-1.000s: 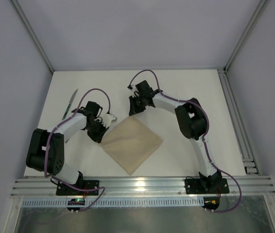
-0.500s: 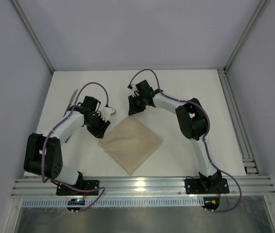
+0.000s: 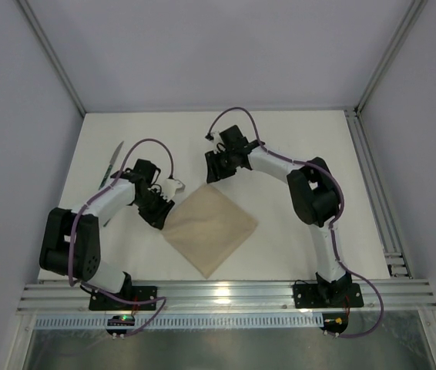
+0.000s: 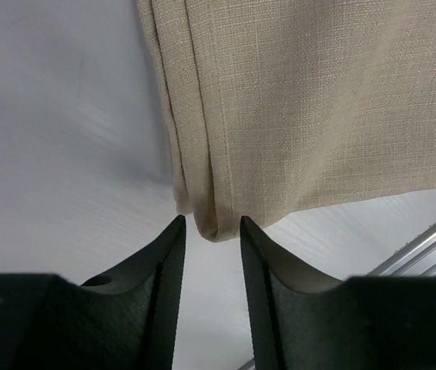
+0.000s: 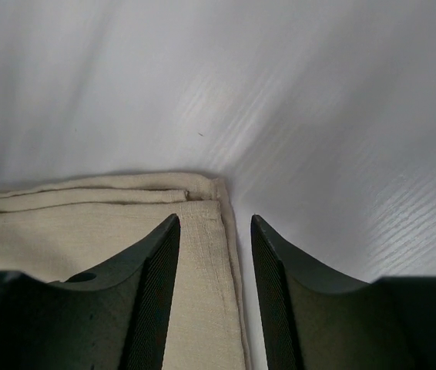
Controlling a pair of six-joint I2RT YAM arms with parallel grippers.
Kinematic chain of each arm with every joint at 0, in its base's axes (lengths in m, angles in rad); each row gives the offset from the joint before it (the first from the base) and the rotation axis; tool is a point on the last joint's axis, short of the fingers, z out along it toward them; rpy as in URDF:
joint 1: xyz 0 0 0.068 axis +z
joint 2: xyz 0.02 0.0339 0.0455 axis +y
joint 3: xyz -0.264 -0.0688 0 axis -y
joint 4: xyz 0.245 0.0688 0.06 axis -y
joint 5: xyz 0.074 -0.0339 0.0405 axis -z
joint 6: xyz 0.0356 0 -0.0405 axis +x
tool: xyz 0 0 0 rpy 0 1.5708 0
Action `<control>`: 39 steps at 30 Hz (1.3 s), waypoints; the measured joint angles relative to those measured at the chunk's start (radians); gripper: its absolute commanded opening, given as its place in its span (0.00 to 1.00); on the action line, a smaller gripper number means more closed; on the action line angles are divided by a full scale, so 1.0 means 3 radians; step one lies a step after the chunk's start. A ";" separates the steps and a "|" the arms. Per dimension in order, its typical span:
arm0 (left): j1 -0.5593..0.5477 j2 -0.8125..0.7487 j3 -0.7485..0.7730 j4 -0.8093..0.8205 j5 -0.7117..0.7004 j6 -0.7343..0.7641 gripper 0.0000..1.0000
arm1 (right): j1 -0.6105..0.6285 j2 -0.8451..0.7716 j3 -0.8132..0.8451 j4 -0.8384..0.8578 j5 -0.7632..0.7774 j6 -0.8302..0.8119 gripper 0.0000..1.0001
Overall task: Fold the napkin into a case and place the utensils inside
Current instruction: Smooth out the square-folded napkin at the center of the board.
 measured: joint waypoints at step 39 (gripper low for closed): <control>0.0000 0.0290 0.0010 0.0417 -0.0365 -0.0085 0.10 | -0.0017 -0.0151 -0.0398 0.0148 0.0184 0.0018 0.39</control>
